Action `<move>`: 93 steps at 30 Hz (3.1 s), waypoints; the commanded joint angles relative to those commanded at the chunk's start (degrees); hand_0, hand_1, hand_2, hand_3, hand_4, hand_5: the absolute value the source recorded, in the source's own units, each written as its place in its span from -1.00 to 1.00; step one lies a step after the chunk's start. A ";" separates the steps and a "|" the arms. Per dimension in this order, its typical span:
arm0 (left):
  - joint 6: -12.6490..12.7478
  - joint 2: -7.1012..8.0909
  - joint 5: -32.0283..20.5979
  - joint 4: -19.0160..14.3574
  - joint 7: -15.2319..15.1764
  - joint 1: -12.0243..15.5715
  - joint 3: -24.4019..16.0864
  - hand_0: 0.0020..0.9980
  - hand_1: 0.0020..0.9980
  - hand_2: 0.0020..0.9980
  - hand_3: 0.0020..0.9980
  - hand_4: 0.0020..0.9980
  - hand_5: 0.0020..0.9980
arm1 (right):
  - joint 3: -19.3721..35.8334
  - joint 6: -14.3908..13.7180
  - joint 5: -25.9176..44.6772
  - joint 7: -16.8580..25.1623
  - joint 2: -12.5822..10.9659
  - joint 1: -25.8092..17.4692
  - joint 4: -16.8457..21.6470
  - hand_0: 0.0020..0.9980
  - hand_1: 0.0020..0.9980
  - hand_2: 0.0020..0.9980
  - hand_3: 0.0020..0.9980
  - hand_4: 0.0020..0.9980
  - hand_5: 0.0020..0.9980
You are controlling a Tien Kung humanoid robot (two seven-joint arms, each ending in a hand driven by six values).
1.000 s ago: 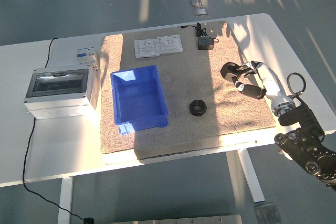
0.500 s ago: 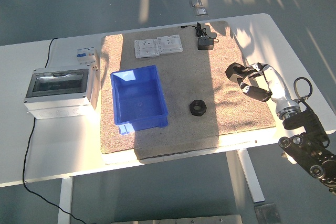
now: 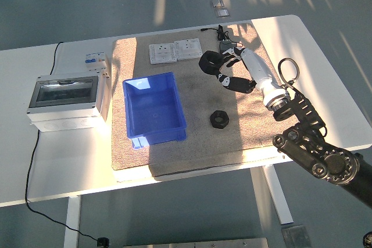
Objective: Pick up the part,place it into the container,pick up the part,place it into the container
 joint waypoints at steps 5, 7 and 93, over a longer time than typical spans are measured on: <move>0.06 0.06 -0.08 0.00 0.15 -0.05 0.06 0.43 0.41 0.35 0.57 0.62 0.47 | -3.25 1.63 -0.94 -0.55 -0.34 0.88 2.32 0.49 0.15 -0.18 -0.08 -0.14 -1.00; 0.09 0.16 0.04 0.00 0.15 -0.12 -0.10 0.43 0.41 0.36 0.57 0.61 0.48 | -4.07 2.64 -1.50 -0.87 -0.42 1.35 2.35 0.48 0.15 -0.18 -0.07 -0.14 -1.00; 0.14 -0.02 0.27 0.00 -1.02 -0.20 -1.77 0.43 0.40 0.34 0.58 0.60 0.47 | -4.18 15.70 4.82 -15.86 -4.36 -2.39 1.38 0.96 0.63 0.69 0.68 0.42 -0.67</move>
